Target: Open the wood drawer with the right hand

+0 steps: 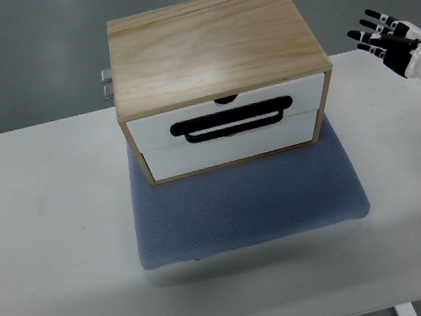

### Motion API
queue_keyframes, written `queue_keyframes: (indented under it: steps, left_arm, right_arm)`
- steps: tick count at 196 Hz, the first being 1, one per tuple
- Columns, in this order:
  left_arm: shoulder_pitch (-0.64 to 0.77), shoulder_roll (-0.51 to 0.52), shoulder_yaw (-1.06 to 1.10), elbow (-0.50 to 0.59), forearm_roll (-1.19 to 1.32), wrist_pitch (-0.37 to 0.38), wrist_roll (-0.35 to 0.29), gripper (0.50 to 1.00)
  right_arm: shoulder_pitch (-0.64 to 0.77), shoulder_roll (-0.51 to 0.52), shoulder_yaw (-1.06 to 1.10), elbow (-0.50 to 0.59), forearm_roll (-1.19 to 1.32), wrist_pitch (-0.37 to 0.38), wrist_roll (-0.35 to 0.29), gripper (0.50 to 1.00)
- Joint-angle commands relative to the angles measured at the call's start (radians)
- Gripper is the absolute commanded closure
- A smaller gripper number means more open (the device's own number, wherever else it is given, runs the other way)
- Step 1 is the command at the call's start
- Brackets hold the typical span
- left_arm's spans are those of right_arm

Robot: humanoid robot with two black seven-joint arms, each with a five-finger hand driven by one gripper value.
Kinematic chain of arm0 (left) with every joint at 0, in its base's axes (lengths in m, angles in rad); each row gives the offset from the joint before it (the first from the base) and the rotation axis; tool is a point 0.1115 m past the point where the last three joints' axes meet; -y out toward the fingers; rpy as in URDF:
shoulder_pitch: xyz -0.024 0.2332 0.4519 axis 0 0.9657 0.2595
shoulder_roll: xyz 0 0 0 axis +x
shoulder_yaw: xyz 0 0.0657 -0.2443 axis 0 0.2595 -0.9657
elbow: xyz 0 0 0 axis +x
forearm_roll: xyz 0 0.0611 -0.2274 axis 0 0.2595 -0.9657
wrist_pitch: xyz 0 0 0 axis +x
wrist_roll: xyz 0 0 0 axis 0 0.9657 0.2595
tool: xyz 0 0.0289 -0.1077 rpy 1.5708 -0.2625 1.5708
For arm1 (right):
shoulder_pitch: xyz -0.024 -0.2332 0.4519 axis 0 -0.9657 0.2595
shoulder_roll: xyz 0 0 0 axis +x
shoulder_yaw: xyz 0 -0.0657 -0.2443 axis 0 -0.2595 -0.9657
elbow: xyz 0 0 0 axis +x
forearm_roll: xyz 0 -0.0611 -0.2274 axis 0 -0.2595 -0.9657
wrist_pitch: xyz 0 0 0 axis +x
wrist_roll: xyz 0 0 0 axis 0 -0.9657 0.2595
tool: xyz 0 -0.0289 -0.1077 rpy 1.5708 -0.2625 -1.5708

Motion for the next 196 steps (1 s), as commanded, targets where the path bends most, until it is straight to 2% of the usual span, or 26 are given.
queue_keyframes:
  steps: [1, 54, 196]
  left_arm:
    - [0.0, 0.0, 0.0, 0.001, 0.0, 0.0, 0.0, 0.5]
    - [0.0, 0.0, 0.0, 0.001, 0.0, 0.0, 0.0, 0.5]
    - [-0.001, 0.0, 0.0, 0.001, 0.0, 0.0, 0.0, 0.5]
  right_arm:
    - [-0.002, 0.002, 0.0, 0.0, 0.0, 0.0, 0.0, 0.558]
    - [-0.002, 0.0, 0.002, 0.002, 0.0, 0.04, 0.0, 0.558]
    - [-0.003, -0.002, 0.002, 0.0, 0.0, 0.043, 0.0, 0.556]
